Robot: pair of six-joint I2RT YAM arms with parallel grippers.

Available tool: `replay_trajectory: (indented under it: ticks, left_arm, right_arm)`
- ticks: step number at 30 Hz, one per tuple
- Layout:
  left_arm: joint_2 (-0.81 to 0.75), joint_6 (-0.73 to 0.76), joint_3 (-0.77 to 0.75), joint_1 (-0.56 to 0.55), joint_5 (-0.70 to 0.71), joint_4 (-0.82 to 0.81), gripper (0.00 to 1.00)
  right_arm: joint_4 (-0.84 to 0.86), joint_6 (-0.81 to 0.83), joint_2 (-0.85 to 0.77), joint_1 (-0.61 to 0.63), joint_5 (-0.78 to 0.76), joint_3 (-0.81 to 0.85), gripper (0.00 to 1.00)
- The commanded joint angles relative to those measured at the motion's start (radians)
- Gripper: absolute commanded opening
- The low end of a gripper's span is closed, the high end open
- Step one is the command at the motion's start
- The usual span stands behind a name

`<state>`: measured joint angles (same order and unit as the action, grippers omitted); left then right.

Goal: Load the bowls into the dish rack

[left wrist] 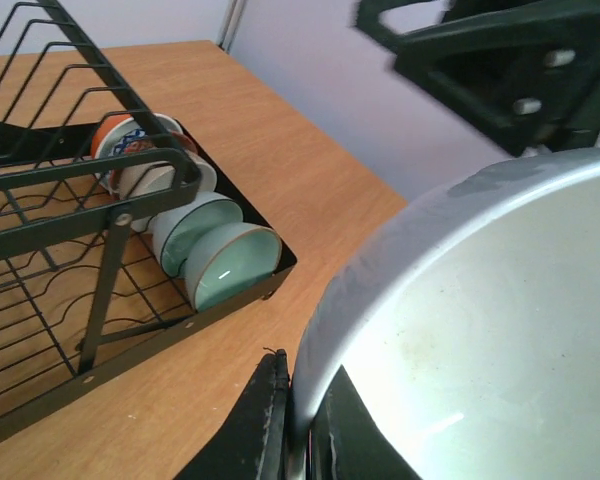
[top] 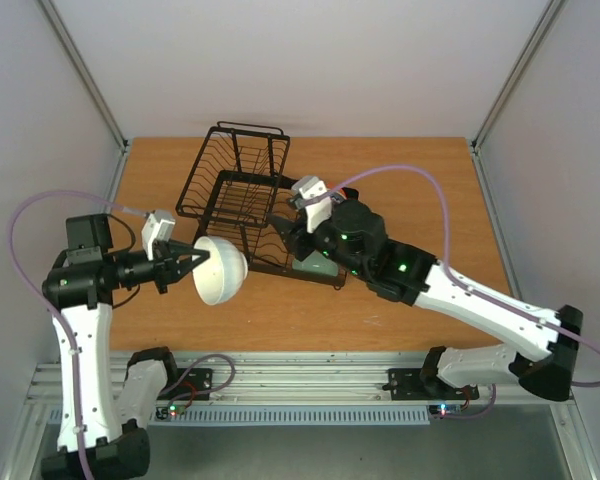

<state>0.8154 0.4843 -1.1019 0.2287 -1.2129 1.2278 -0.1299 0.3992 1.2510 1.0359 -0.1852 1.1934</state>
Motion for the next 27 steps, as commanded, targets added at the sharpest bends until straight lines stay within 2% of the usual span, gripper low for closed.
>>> replay_trajectory:
  ticks: [1,3,5,9,14,27]
  left_arm:
    - [0.070,-0.010,0.009,0.001,-0.011,-0.108,0.00]
    - [0.106,0.009,0.010,0.001,-0.017,-0.118,0.00]
    - [0.136,0.027,0.011,0.001,-0.026,-0.129,0.01]
    - [0.166,0.029,0.015,0.001,-0.035,-0.161,0.01]
    - [0.135,-0.008,0.050,0.001,-0.023,-0.221,0.00]
    - [0.065,-0.070,0.114,0.001,0.015,-0.277,0.00]
  right_arm:
    - [-0.142,-0.148,-0.100,-0.006,-0.013,0.010,0.56]
    - [-0.175,-0.190,-0.126,-0.013,0.044,0.006,0.65]
    - [-0.182,-0.228,-0.146,-0.022,0.158,-0.004,0.78]
    - [-0.121,-0.337,-0.153,-0.032,0.360,-0.046,0.98]
    - [-0.009,-0.458,-0.103,-0.036,0.481,-0.083,0.99]
    - [0.165,-0.565,-0.006,-0.036,0.633,-0.094,0.99]
